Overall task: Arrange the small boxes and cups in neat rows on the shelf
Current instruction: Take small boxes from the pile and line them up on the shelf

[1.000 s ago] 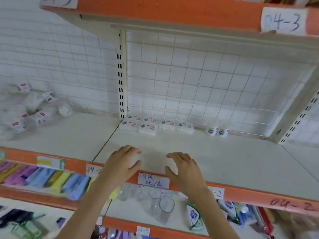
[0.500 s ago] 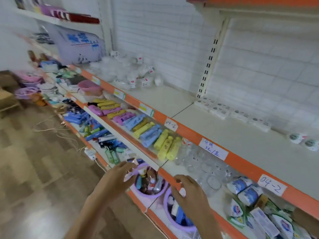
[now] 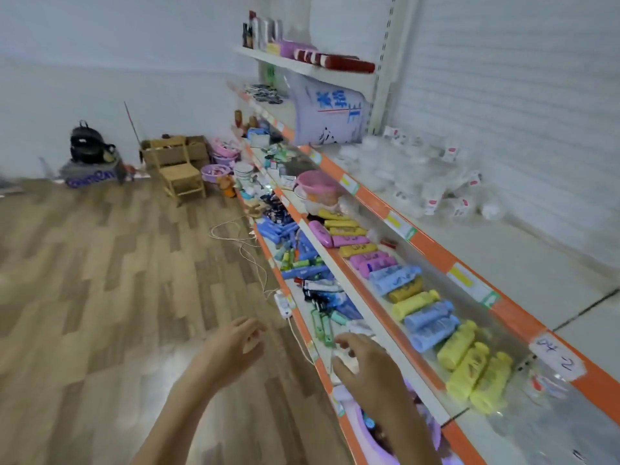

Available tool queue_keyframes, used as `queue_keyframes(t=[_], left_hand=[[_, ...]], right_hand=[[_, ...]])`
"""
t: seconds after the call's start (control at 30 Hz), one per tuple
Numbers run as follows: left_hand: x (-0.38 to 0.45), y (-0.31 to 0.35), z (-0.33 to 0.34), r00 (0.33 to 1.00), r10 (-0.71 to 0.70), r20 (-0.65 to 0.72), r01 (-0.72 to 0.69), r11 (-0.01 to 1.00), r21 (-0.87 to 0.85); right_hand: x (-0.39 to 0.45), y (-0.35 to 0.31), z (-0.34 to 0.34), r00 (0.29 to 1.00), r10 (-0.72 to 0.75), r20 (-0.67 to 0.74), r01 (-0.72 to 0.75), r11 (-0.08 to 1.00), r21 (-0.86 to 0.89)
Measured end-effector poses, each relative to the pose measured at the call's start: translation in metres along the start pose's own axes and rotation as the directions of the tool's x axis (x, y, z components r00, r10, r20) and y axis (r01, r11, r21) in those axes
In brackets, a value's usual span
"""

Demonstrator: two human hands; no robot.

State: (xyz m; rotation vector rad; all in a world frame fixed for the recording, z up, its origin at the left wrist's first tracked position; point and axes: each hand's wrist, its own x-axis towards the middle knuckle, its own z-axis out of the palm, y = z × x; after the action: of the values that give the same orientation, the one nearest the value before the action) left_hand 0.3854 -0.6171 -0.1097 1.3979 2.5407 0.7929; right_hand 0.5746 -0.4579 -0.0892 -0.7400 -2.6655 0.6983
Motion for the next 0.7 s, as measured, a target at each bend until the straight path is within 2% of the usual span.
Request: queue_keyframes(t=[0.13,0.27,0.4,0.57,0.7], left_hand=[[0.049,-0.047,-0.032,1.000,-0.014,-0.019,0.016,0.995,0.101],[0.102,-0.081,-0.054,0.995,0.083,-0.055,-0.069,0.972,0.225],[0.164,-0.098,-0.067,0.989,0.151,0.009,-0.146,0.943,0.300],[0.264,-0.104,-0.057,0.968,0.243,0.068,-0.252,0.935,0.248],[0.365,-0.091,-0.043,0.943,0.312,0.113,-0.329,0.925,0.191]], right_hand=[[0.079,-0.033,0.025,1.000,-0.027,0.006,0.027,1.000,-0.012],[0.146,-0.050,0.042,0.997,-0.072,-0.025,0.069,0.993,-0.099],[0.205,-0.049,0.042,0.998,-0.068,-0.004,0.066,0.985,-0.162],[0.279,-0.020,0.026,0.998,-0.037,-0.056,0.027,0.986,-0.167],[0.345,0.017,-0.005,0.984,-0.019,-0.177,-0.012,0.985,-0.174]])
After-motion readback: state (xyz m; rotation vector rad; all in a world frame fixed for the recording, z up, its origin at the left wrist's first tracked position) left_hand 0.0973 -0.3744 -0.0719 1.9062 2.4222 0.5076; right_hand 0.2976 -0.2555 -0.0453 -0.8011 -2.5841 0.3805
